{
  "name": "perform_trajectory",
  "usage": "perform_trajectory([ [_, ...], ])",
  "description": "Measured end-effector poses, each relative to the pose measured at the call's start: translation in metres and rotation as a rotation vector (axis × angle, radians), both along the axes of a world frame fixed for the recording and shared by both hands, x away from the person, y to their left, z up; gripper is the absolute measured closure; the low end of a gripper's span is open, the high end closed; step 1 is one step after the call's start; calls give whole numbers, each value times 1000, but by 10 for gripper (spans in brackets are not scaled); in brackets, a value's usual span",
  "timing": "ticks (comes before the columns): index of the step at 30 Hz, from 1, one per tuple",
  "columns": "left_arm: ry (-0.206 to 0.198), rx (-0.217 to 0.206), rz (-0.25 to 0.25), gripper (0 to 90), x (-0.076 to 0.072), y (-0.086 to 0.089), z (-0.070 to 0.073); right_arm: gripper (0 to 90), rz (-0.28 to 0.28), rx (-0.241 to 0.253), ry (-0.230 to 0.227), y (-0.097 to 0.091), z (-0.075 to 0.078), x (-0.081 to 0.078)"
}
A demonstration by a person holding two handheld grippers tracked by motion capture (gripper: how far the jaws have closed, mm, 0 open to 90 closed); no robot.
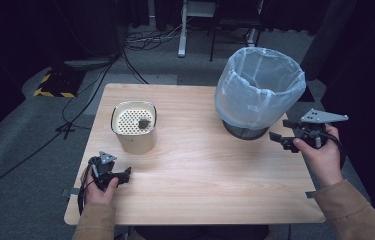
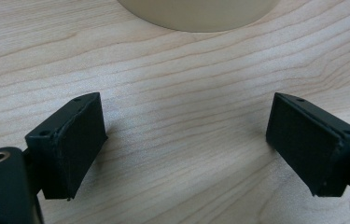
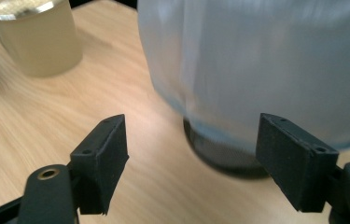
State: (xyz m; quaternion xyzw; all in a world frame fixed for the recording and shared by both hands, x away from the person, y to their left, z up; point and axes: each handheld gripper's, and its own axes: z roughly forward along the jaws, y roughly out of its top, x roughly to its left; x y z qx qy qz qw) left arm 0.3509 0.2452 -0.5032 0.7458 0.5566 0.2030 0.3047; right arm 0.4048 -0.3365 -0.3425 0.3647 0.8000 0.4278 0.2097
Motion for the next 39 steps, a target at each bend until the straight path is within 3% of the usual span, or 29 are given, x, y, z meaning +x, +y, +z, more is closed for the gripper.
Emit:
perform_trajectory([
  [9, 0, 0, 0, 122, 0, 0, 0, 257, -18, -56, 110, -9, -53, -5],
  [12, 0, 0, 0, 122, 0, 0, 0, 256, -22, -52, 142, -9, -67, -6],
  [22, 0, 0, 0, 122, 0, 0, 0, 227, -17, -85, 196, -9, -112, -10],
  [26, -1, 2, 0, 121, 0, 0, 0, 213, -2, -121, 224, -8, -127, -11],
  [31, 0, 1, -1, 118, 0, 0, 0, 210, -2, -131, 167, -6, -143, -13],
  [33, 0, 0, -2, 118, 0, 0, 0, 206, -7, -112, 153, -5, -149, -14],
  [35, 0, 0, -2, 118, 0, 0, 0, 176, -8, -142, 186, -3, -153, -13],
  [39, 0, 0, -2, 118, 0, 0, 0, 155, -7, -119, 155, 2, -158, -14],
])
